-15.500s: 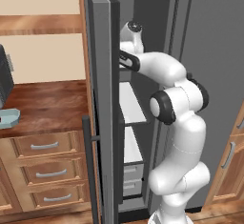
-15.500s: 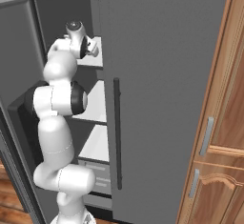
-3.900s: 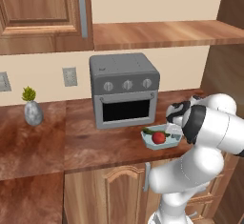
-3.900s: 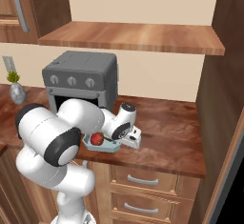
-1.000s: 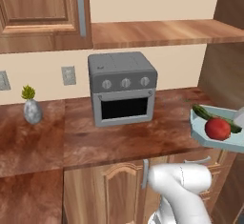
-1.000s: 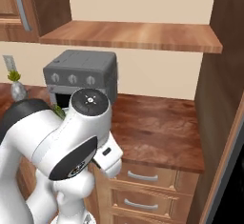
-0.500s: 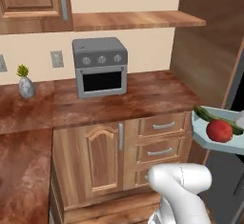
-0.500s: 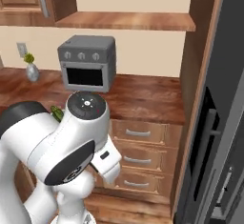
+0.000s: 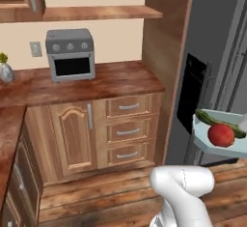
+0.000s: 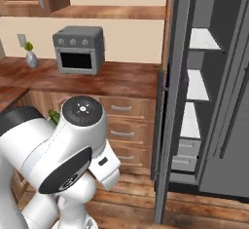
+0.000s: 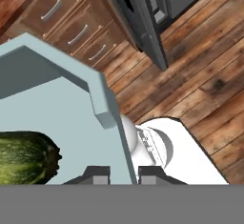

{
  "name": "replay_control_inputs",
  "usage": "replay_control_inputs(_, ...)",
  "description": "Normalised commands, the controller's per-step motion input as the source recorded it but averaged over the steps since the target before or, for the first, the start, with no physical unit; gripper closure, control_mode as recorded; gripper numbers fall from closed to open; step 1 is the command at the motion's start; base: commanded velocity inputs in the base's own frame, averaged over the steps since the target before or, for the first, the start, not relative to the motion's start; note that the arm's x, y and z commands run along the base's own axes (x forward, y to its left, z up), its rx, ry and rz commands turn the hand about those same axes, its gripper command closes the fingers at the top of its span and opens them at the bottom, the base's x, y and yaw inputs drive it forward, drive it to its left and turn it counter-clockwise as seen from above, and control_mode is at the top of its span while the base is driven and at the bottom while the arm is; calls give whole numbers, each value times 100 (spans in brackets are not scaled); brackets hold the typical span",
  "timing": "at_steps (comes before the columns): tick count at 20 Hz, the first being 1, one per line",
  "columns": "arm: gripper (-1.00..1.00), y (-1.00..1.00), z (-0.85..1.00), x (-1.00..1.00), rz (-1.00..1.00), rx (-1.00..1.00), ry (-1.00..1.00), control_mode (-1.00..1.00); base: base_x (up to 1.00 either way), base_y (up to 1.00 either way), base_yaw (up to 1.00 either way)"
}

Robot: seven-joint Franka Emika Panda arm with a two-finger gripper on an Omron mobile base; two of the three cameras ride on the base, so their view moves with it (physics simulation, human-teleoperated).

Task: Take the onion and squash out of the freezer and place them in the tupperware container on the counter. Then put the tupperware containing the vegetables back in the freezer.

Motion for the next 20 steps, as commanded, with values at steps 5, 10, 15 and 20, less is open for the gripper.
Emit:
replay_control_inputs(5,100,0,0,0,0,0,0,100,-13,-100,19)
replay_control_inputs(10,100,0,0,0,0,0,0,100,-1,-100,25)
replay_control_inputs(15,100,0,0,0,0,0,0,100,-1,-100,23)
replay_control_inputs(20,100,0,0,0,0,0,0,100,5,-100,16)
